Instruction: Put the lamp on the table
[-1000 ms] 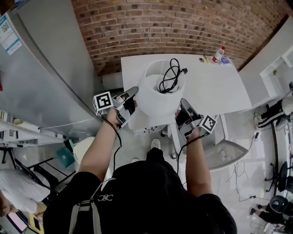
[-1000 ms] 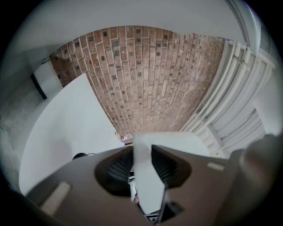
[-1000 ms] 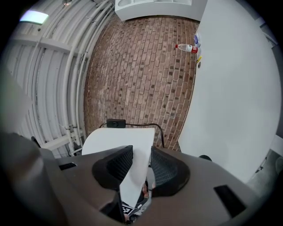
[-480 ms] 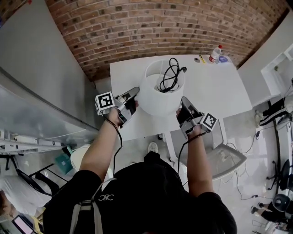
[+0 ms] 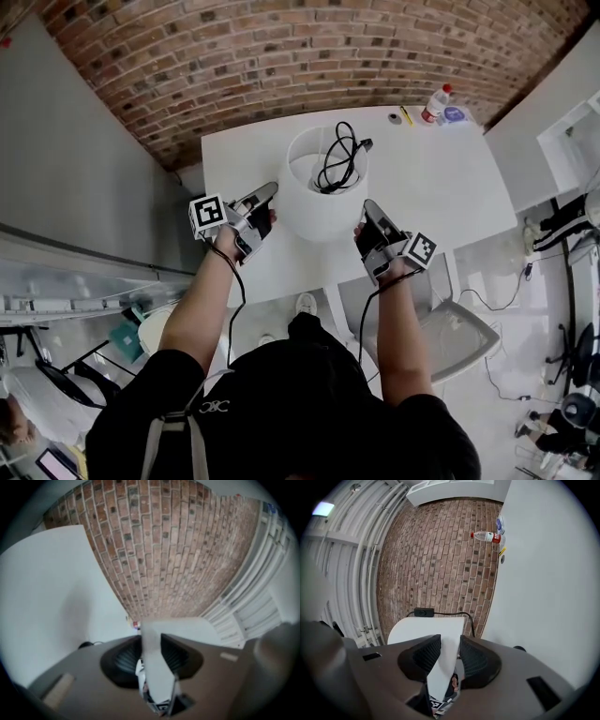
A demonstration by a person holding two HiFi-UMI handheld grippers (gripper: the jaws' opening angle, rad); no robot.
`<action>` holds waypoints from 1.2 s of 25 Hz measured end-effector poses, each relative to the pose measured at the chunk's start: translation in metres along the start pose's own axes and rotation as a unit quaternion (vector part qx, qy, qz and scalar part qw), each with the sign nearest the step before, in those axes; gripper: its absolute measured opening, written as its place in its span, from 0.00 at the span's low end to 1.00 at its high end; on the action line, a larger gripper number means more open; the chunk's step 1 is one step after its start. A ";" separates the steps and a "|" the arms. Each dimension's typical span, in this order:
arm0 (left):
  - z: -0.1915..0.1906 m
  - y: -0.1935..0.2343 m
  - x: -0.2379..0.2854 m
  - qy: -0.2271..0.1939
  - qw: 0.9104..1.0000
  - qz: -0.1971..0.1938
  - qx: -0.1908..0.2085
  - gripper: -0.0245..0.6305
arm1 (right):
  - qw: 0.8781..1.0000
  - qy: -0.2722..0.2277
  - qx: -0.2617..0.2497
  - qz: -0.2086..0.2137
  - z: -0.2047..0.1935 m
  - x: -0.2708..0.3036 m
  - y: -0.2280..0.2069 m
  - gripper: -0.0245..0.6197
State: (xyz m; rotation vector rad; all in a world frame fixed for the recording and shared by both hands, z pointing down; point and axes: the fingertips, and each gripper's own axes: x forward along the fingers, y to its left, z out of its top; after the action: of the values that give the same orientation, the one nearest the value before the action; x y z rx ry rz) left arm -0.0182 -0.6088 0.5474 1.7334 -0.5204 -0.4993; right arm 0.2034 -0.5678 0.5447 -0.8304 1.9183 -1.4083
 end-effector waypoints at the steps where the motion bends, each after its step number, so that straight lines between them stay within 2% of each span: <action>1: 0.001 0.000 0.003 0.001 1.000 -0.005 0.003 0.22 | 1.000 -0.001 0.004 0.005 0.003 0.000 -0.001 0.22; 6: 0.007 -0.003 0.013 0.002 1.000 -0.010 0.012 0.23 | 1.000 -0.008 0.013 0.027 0.013 0.005 -0.002 0.22; 12: 0.003 -0.001 0.006 0.005 1.000 -0.012 0.012 0.23 | 0.999 -0.007 0.017 0.035 0.008 0.005 0.000 0.22; 18: -0.003 -0.002 0.004 0.015 1.000 -0.009 0.017 0.23 | 1.000 -0.008 0.012 0.024 0.004 -0.002 -0.001 0.22; 23: 0.000 -0.001 0.002 0.003 1.000 -0.004 0.017 0.23 | 1.000 -0.015 0.008 0.016 0.006 -0.002 -0.002 0.22; 26: 0.007 0.005 -0.007 -0.019 0.999 0.016 0.027 0.23 | 1.000 -0.031 -0.001 0.004 0.010 -0.009 -0.004 0.22; 27: 0.009 0.008 -0.012 -0.025 0.999 0.026 0.035 0.20 | 0.999 -0.035 -0.004 0.000 0.012 -0.012 -0.005 0.22; 29: 0.013 0.015 -0.027 -0.036 0.997 0.055 0.042 0.19 | 0.999 -0.038 -0.013 -0.008 0.014 -0.018 -0.004 0.22; 30: 0.014 0.019 -0.035 -0.041 0.996 0.073 0.044 0.16 | 0.999 -0.039 -0.021 -0.016 0.015 -0.022 -0.004 0.18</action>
State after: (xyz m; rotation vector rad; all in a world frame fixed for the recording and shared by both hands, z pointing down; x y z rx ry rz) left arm -0.0561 -0.6038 0.5651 1.7499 -0.7307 -0.4498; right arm 0.2293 -0.5605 0.5468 -0.9264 1.8888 -1.3385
